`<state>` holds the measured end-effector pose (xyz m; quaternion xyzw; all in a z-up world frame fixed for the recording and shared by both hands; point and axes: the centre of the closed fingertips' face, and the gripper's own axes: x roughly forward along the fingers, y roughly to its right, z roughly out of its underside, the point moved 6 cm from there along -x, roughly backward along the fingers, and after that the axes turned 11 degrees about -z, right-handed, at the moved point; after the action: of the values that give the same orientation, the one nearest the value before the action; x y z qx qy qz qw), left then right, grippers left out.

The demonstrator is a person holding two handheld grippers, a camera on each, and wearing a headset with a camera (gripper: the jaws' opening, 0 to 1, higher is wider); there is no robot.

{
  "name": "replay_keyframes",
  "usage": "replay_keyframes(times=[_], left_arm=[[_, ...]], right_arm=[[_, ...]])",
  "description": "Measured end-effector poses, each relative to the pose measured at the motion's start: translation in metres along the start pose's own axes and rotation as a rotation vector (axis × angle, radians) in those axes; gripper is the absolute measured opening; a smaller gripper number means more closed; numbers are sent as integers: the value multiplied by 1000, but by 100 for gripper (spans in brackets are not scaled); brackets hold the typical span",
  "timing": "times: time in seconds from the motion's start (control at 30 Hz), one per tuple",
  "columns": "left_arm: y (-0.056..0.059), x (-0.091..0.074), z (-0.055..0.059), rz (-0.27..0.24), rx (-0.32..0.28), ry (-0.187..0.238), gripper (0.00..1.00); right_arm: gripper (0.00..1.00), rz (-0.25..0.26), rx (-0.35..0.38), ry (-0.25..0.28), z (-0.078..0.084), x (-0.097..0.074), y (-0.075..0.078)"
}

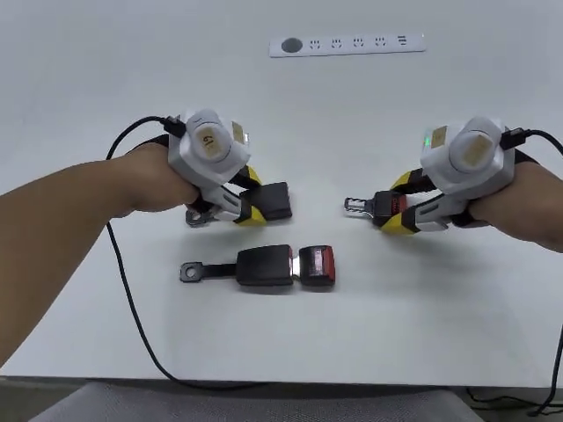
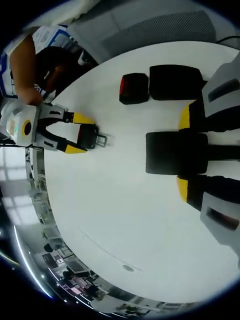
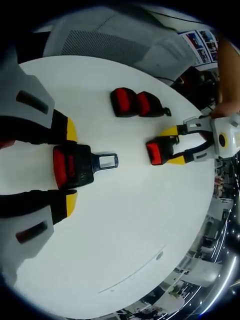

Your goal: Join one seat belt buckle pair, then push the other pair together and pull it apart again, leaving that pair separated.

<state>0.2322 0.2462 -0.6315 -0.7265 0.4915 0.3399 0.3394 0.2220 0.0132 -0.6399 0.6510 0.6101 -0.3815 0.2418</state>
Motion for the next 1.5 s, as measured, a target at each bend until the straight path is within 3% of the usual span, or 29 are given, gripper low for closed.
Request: replay_keyframes(times=[0.27, 0.53, 0.77, 1.0, 1.13, 1.5], left_arm=[[0, 3, 1, 13, 16, -14, 34], [0, 5, 2, 29, 48, -18, 34], [0, 6, 2, 35, 66, -21, 34], [1, 6, 3, 33, 64, -15, 33], [-1, 7, 4, 35, 67, -14, 33], [5, 4, -1, 37, 79, -14, 33]], right_arm=[[34, -8, -3, -5, 3, 2, 1], [34, -3, -21, -9, -6, 8, 8], [33, -3, -52, 2, -26, 21, 6], [33, -21, -84, 22, -49, 34, -6], [33, -24, -95, 27, -54, 45, -3], [33, -30, -138, -5, -68, 50, -4]])
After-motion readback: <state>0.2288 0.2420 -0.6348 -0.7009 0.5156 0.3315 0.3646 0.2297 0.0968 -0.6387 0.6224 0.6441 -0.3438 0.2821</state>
